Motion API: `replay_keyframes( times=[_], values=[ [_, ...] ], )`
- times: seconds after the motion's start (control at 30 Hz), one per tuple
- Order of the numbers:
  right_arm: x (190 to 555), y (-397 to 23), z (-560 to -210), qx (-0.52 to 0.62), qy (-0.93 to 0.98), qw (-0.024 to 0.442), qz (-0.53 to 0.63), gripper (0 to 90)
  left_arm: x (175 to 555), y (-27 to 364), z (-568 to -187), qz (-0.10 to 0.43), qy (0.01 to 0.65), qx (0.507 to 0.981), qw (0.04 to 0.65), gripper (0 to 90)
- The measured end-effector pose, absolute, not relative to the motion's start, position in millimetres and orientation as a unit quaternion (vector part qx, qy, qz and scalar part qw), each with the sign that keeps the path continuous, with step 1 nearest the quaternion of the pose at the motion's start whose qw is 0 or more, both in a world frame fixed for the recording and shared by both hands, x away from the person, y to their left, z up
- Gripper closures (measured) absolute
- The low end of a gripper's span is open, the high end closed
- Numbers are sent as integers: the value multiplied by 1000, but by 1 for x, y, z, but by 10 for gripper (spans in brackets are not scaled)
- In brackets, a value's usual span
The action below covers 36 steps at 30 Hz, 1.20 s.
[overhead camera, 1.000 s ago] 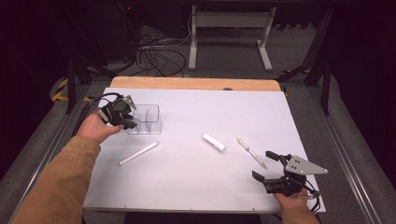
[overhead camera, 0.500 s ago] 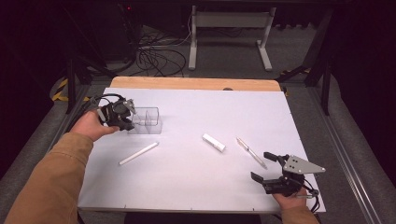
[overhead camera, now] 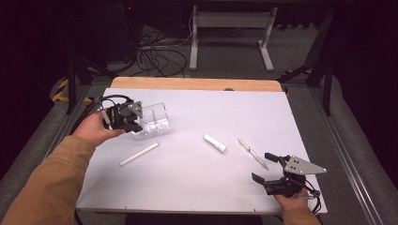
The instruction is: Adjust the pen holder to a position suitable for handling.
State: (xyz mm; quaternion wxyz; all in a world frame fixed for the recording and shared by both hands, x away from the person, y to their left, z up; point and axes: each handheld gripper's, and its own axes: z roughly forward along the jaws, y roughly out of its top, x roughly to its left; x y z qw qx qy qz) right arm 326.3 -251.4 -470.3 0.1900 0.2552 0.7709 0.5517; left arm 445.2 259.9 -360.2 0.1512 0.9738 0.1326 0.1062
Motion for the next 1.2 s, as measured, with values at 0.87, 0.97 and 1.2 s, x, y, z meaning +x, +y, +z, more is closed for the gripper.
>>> replay_keyframes(
  times=[0.87,0.97,1.2],
  values=[
    [326,-252,-470,255,771,192,552,103,392,151,-379,27,21,980,195,873],
    [326,-252,-470,254,770,192,552,103,391,143,-384,22,13,982,189,873],
    [326,-252,-470,253,771,191,551,103,389,132,-386,18,4,984,179,872]
  ],
)
